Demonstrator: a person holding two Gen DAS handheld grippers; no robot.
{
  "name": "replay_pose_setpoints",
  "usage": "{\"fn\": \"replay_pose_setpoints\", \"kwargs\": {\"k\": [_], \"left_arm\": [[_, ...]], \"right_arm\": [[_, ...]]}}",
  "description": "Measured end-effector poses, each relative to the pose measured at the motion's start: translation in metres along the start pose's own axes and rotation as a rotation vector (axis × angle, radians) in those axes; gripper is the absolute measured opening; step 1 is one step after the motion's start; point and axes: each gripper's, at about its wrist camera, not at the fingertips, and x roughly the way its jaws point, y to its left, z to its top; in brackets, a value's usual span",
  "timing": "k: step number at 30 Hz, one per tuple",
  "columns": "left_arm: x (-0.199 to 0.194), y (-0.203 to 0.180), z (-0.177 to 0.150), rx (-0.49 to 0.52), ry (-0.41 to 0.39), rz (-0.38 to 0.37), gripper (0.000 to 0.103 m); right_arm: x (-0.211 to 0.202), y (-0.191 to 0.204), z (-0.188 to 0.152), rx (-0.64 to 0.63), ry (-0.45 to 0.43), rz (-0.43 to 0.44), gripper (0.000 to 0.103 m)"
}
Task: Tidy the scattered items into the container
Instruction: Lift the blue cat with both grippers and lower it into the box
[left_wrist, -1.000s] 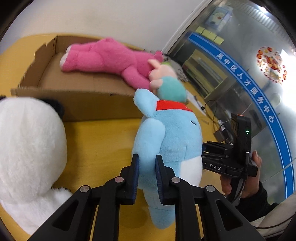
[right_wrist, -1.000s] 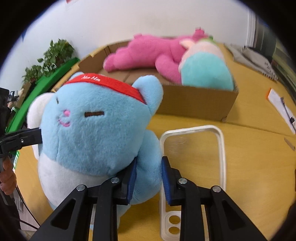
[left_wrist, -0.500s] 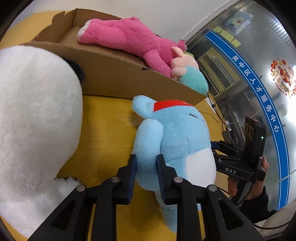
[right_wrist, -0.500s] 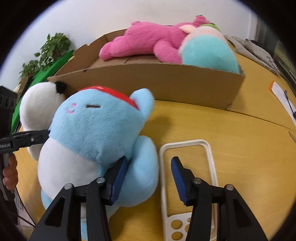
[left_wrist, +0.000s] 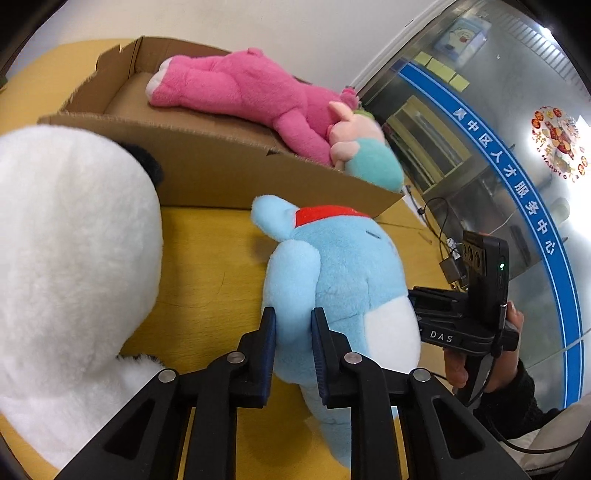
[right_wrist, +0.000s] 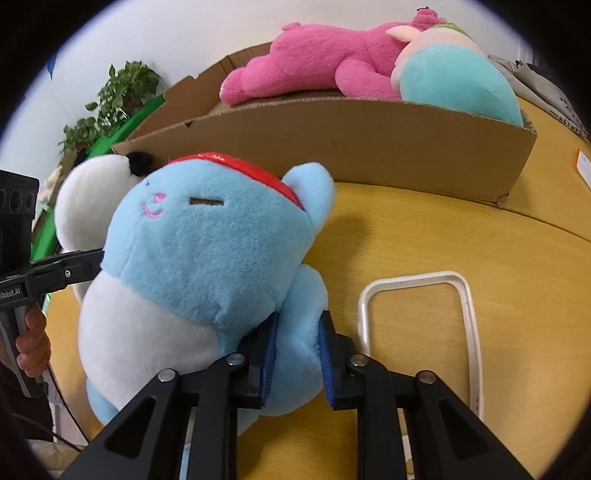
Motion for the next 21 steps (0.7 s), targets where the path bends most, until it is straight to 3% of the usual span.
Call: {"fn": "replay_pose_setpoints", "kwargs": {"k": [5, 13, 17, 21], "left_arm": [[-0.023, -0.012, 0.011, 0.03, -0.059, -0.015, 0.018], [-0.047, -0.031, 0.053, 0.088, -0.145, 0.011, 0.018], [-0.051, -0.037, 0.084, 0.117, -0.162, 0.028, 0.018], [-0.047, -0.035, 0.131, 0.133, -0.185, -0.005, 0.018]], "right_arm": [[-0.019, 0.01, 0.008, -0.021, -0.057, 0.009, 0.018], [-0.064, 0.021, 0.053, -0.077, -0.202, -0.022, 0.018], [-0.071, 0.026, 0.081, -0.109, -0.244, -0.046, 0.018], [-0.083, 0.019, 0.122, -0.127, -0.304, -0.078, 0.018]]}}
